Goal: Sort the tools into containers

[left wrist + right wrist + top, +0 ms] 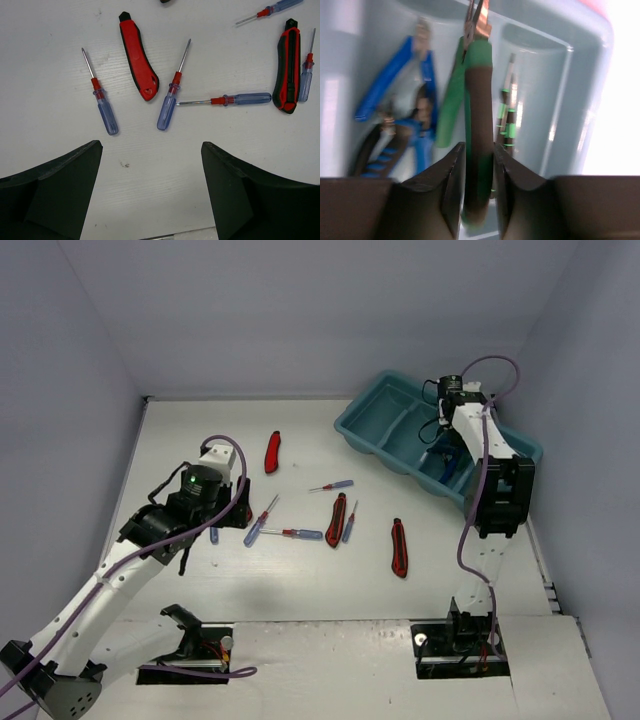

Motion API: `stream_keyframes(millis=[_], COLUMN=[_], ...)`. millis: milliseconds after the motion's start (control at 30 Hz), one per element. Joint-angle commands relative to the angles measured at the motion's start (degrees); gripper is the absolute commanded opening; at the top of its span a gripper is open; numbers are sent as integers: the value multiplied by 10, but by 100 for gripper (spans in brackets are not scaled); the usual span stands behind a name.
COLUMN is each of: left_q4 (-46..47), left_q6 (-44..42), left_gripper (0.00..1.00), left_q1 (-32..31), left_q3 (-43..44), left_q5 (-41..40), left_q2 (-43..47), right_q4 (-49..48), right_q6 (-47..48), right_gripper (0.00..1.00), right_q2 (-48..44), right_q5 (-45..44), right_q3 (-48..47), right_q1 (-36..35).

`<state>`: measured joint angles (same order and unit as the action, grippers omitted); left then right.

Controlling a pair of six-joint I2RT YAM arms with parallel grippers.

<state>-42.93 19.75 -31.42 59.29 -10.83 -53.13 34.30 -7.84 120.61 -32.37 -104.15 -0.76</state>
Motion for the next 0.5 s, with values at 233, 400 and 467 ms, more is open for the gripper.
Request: stream_keyframes(millis=[233,400,467], left_q4=[6,6,5], left_q6=[3,4,4], left_gripper=[77,77,77], left_q1=[4,3,4], left_q3=[27,35,38], left_q5=[-13,-12,-12], left_q2=[-1,-4,-5], right_q4=[4,2,-1], right_q6=[-28,-37,-40], right_gripper=[49,50,51], right_q2=[-58,-120,-151], right_q5=[120,199,237], right_q3=[-66,-32,4], right_q1=[-49,-57,-67])
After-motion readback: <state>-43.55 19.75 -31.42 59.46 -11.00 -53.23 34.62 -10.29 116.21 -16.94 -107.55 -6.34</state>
